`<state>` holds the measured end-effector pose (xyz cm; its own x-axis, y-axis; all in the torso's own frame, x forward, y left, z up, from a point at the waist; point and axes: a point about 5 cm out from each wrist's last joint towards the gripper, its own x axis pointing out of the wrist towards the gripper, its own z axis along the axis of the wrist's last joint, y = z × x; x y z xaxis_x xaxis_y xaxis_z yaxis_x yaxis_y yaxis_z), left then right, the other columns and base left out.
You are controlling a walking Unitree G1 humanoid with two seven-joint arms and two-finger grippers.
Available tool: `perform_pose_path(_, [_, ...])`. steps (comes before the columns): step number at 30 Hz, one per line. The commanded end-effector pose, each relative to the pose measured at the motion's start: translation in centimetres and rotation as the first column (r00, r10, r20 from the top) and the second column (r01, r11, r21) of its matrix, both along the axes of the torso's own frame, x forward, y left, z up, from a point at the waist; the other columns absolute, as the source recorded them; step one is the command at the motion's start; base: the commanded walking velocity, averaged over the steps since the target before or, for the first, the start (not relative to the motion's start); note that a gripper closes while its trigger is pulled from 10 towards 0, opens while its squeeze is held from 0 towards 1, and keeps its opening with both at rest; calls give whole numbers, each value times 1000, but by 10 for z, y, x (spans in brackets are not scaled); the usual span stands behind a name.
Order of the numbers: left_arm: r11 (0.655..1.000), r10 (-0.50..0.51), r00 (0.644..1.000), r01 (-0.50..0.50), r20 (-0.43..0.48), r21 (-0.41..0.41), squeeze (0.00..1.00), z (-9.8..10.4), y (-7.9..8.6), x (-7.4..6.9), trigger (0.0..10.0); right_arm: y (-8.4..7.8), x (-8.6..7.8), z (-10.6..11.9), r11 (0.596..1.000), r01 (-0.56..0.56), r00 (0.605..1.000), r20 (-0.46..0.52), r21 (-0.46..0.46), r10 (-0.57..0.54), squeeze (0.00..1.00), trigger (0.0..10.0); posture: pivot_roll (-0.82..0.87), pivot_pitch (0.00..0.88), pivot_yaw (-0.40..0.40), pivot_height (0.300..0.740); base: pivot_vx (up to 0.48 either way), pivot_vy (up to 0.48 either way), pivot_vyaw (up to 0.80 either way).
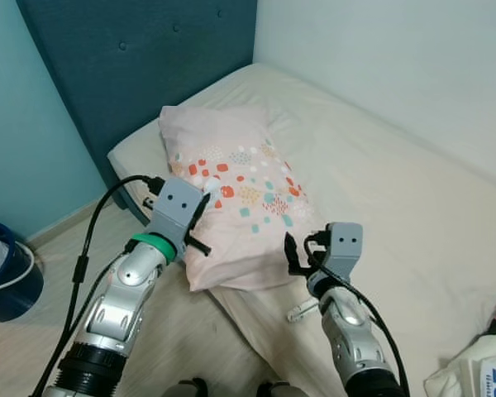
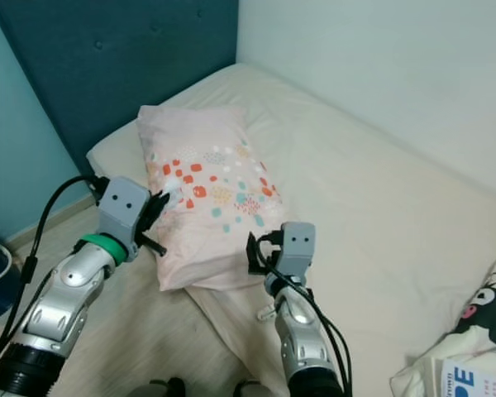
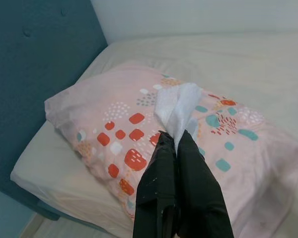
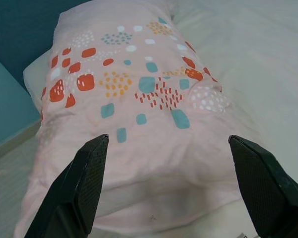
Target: Clean up the room
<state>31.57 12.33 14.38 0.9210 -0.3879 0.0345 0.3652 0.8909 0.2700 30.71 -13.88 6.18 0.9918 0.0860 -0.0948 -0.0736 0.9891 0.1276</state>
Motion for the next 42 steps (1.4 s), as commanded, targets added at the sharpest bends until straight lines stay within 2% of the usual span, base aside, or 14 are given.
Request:
perform_pose_path(1, [1000, -10, 1000, 10, -12, 9, 0, -2, -2, -2, 10000, -3, -2, -5, 1000, 18, 1000, -17, 4, -18, 0, 10000, 4, 104, 80, 675, 0, 0, 0])
perform_pose_path(20, [999, -31, 999, 31, -22, 10, 0, -3, -7, -3, 10000, -6, -6, -10, 998, 56, 998, -24, 5, -56, 0, 10000, -2, 120, 94, 615, 0, 0, 0])
perform_pose_path(24, [999, -34, 999, 35, -25, 11, 0, -4, -8, -4, 10000, -17, -7, -13, 991, 137, 989, -53, -14, -137, 0, 10000, -4, 125, 95, 611, 0, 0, 0])
perform_pose_path(33, [999, -41, 999, 41, -29, 10, 0, -3, -9, -4, 10000, -33, -6, -13, 958, 281, 957, -89, 58, -275, 0, 10000, -3, 136, 99, 611, 0, 0, 0])
perform_pose_path(37, [999, -42, 999, 42, -30, 10, 0, -3, -9, -5, 10000, -32, -7, -16, 959, 276, 957, -109, 65, -268, 0, 10000, -3, 137, 99, 611, 0, 0, 0])
perform_pose_path(42, [999, -42, 999, 42, -25, 10, 0, -1, -9, -5, 10000, -21, -6, -23, 971, 207, 966, -179, 117, -185, 0, 10000, 4, 151, 101, 611, 0, 0, 0])
